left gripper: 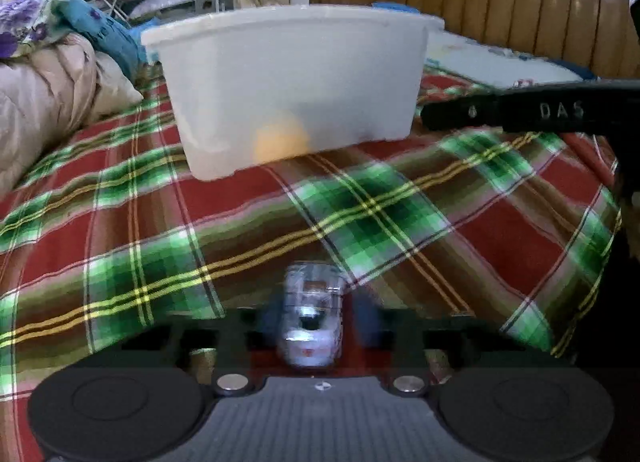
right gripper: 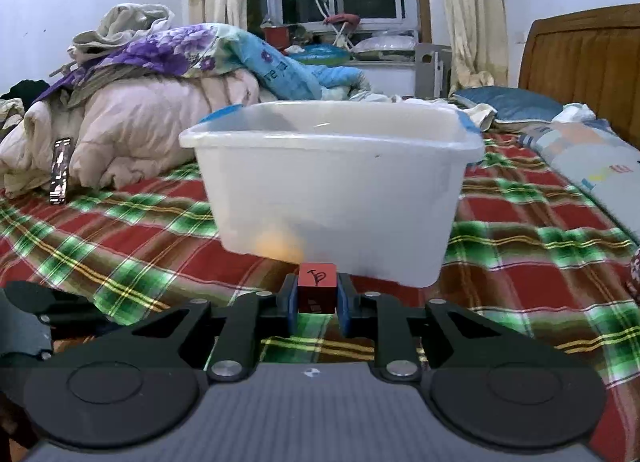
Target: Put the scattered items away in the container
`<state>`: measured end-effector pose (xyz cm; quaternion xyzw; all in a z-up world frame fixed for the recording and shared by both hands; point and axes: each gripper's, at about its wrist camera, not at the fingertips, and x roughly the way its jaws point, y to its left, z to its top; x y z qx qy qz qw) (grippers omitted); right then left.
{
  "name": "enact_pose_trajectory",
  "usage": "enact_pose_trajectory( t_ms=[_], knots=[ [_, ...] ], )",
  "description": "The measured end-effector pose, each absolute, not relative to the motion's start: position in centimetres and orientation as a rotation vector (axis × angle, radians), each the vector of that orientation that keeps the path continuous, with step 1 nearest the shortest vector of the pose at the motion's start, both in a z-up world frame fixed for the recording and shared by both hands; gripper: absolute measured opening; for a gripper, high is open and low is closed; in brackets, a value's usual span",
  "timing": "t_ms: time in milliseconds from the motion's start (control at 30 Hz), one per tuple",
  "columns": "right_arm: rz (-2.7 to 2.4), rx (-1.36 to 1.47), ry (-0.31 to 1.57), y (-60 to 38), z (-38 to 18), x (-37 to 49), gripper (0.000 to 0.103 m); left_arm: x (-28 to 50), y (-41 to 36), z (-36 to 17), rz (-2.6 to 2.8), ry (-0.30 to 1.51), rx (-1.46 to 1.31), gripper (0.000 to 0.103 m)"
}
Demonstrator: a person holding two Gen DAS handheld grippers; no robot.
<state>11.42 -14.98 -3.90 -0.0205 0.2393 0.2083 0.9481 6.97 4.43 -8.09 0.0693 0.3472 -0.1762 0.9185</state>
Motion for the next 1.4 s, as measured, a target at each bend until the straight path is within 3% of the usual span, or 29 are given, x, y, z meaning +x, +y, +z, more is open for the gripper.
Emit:
enact_pose_trajectory(
  t_ms=[433, 633, 833, 933, 1067, 1167, 1400],
  knots=[
    [0.417, -0.093, 0.282, -14.4, 4.4, 13.9, 0.022, 13.3, 3.8, 7.0, -0.338, 0.396, 0.11, 0.034],
    [0.424, -0.129, 0.272, -13.0, 5.8, 19.1, 0.022, 19.5, 1.5, 6.4, -0.295, 0.425, 0.164, 0.034],
    [0.401, -0.134, 0.423, -12.6, 2.8, 24.5, 0.024, 23.6, 1.2, 3.2, -0.249, 0.539, 0.148, 0.036],
    [0.389, -0.128, 0.488, -12.9, 1.6, 25.7, 0.039, 24.1, 1.9, 2.2, -0.229, 0.588, 0.115, 0.05],
    [0.356, -0.098, 0.432, -14.1, 2.0, 24.7, 0.067, 22.8, 3.5, 2.9, -0.242, 0.547, 0.021, 0.07],
    [0.38, -0.036, 0.398, -15.3, 2.9, 23.5, 0.072, 20.7, 4.5, 4.2, -0.246, 0.483, -0.013, 0.074],
    [0.406, -0.025, 0.245, -16.0, 4.4, 16.9, 0.099, 15.1, 5.3, 4.8, -0.233, 0.417, 0.054, 0.086]
  ],
)
